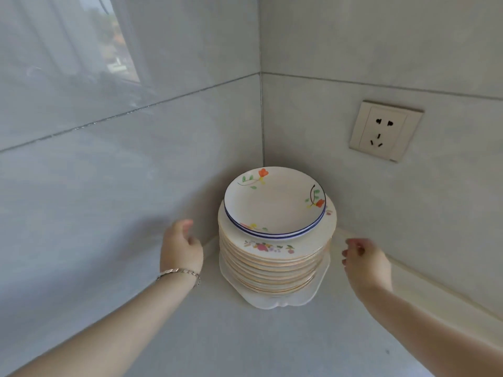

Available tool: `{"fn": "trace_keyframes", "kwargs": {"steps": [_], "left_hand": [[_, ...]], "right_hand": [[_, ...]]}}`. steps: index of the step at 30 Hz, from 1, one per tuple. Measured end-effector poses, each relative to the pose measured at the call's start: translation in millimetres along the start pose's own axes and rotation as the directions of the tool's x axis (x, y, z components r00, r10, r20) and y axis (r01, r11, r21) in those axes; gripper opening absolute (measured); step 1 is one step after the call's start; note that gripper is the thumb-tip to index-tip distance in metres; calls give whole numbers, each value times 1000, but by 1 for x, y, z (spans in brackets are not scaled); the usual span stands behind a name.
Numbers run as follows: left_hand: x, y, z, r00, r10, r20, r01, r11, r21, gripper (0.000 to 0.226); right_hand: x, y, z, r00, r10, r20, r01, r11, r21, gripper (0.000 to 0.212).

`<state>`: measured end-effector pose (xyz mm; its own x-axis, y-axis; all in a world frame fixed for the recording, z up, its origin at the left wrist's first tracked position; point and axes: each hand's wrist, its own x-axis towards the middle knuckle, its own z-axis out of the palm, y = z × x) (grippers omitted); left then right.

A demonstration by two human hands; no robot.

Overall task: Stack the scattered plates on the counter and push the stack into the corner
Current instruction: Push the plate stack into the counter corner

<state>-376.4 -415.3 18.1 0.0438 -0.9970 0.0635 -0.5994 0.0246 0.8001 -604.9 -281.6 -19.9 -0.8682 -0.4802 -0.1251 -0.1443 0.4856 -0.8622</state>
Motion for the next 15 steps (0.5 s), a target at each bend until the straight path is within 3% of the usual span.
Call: {"fn": "trace_keyframes", "kwargs": {"steps": [2,5,9,12,15], "left_hand": [[15,33,-15,986,168,13,-168,986,7,36],[39,80,-22,961,258,97,-268,957,107,38],[61,101,0,949,97,300,-187,939,289,44],[51,96,20,924,52,380,-184,929,320,39],[38,88,31,925,94,368,-204,940,275,42]], "right_hand": [[2,-42,-15,980,-192,-54,192,981,8,22],[18,-94,-15,947,-317,45,320,938,-133,30],[39,-119,11,948,-215,235,301,845,-442,42],[38,-118,15,959,-109,260,223,860,-460,34],[36,-109,11,953,-128,276,245,860,-448,32]]}}
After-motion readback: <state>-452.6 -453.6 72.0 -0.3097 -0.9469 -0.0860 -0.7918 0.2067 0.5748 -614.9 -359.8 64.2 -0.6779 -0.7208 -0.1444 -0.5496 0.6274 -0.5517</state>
